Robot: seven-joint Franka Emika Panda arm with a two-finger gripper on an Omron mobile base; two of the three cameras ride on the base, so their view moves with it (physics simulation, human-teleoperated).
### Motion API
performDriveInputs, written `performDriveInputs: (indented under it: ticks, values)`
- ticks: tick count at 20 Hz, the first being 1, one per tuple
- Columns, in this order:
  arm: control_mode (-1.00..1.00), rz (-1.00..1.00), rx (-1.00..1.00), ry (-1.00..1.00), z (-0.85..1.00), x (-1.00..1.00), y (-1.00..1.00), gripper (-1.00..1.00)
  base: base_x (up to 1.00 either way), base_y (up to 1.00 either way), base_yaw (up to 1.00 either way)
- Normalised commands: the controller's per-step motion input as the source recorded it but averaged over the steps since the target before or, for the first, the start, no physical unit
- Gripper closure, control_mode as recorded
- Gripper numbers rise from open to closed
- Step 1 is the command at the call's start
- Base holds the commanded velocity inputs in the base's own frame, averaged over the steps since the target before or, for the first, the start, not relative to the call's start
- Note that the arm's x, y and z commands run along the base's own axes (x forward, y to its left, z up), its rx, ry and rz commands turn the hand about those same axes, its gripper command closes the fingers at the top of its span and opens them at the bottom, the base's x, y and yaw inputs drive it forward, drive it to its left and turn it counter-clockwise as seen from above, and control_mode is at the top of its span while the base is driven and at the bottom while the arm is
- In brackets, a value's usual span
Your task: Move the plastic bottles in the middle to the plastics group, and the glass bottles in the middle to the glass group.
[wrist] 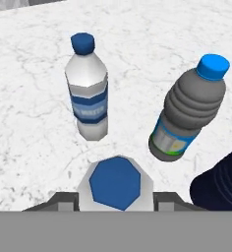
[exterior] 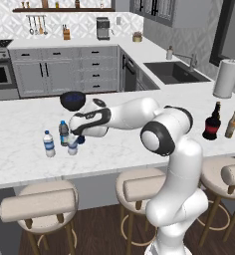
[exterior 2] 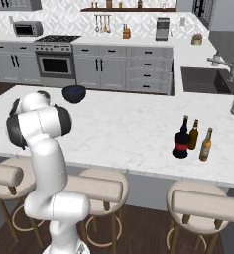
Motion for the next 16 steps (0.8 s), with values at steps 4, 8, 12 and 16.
performDriveInputs:
  ticks: [4, 8, 12, 16]
  values:
    - [-1.00, 0.00, 0.00, 0.00, -0.06, 0.04, 0.24, 1.00, 0.00, 0.00, 0.00]
    - [-1.00, 0.00, 0.00, 0.00, -0.23, 0.11, 0.01, 1.00, 0.00, 0.00, 0.00]
    - [-1.00, 0.00, 0.00, 0.00, -0.13, 0.16, 0.00, 1.00, 0.00, 0.00, 0.00]
    - [-1.00, 0.00, -0.01, 0.00, 0.00, 0.19, 0.00, 1.00, 0.00, 0.00, 0.00]
